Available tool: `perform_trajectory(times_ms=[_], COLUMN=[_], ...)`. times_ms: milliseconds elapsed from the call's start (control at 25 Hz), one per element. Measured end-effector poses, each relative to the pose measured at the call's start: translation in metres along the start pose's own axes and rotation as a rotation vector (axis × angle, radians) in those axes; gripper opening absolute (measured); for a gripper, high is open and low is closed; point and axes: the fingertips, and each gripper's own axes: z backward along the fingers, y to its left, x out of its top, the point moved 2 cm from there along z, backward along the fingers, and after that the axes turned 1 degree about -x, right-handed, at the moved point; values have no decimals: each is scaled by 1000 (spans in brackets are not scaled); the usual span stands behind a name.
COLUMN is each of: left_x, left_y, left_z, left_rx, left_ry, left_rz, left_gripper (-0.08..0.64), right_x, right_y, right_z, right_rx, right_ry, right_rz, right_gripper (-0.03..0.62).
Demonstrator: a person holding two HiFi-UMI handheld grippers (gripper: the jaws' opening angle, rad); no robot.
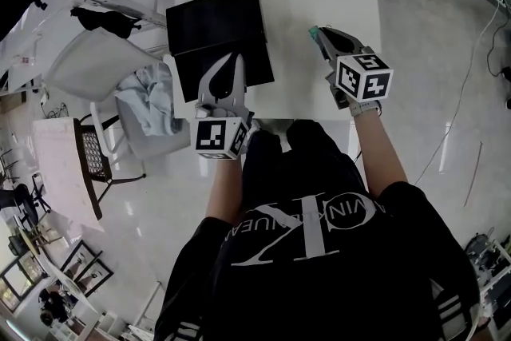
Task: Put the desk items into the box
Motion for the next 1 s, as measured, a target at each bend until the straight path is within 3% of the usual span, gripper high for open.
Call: perform_trajectory(times_ms=[640, 1000], left_x=[14, 17], left_y=[52, 75], left_z=[34, 51], left_rx=[34, 73], left_ry=[-39, -59], left_rz=[-11, 6], left_gripper=[-5, -5], right_x=[34, 40], right_y=[70, 104], right_z=[-9, -15], right_rx=[38, 92], right_ry=[-75, -68], right_rz=[57, 91], right_gripper=[19, 20])
